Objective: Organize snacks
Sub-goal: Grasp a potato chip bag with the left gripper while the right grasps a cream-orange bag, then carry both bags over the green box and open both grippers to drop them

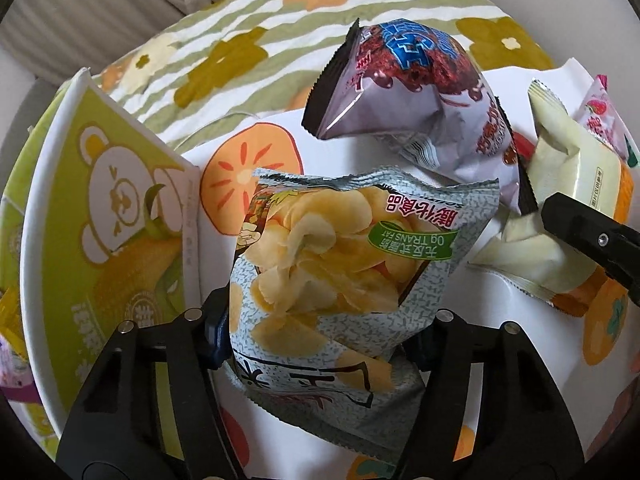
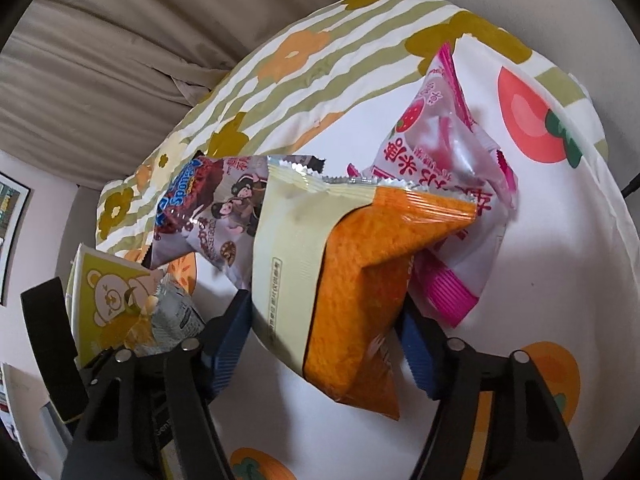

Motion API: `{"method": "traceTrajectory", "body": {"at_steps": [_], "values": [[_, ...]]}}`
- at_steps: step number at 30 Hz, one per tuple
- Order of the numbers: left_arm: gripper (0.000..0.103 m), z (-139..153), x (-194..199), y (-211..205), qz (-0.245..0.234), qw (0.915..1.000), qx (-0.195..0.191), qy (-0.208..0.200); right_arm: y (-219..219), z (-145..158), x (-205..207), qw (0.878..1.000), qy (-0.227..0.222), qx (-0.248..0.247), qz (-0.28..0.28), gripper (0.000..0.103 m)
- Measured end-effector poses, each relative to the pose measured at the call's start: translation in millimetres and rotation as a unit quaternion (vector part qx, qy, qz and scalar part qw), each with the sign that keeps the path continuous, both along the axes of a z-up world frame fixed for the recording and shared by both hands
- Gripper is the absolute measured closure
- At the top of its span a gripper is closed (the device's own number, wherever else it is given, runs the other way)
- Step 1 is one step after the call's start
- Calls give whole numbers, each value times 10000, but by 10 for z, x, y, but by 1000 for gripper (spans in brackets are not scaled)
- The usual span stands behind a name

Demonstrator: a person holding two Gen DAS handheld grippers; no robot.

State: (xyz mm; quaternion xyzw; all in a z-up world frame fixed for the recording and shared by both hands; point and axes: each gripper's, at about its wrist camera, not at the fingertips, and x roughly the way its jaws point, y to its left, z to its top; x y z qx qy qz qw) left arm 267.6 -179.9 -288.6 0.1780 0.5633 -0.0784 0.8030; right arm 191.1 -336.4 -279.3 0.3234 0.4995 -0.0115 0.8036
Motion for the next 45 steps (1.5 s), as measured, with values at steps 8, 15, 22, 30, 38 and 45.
{"method": "traceTrajectory", "body": {"at_steps": [8, 15, 22, 30, 38, 45], "values": [[42, 170, -120, 60, -117, 9998, -158, -83, 26, 110, -188, 9997, -167, -159, -45, 42], [42, 516, -244, 81, -339, 9979, -449, -316, 43, 400, -392, 9976, -385, -565, -95, 42], [42, 1190, -361, 199, -515, 9905, -967, -834, 177, 991, -561, 9900, -824, -1148, 37, 42], [42, 2040, -485, 765, -490, 9755, -1454, -1575, 603, 1676, -587, 9792, -1368, -1433, 449, 42], [42, 2437, -463, 1779, -22, 9677, -1564, -1975, 1484, 2101, -442, 9659, -1857, -1370, 1174, 42], [42, 2350, -202, 2583, 283, 9750, -1385, -1716, 2223, 2153, -213, 9598, -1965, -1107, 1670, 42]]}}
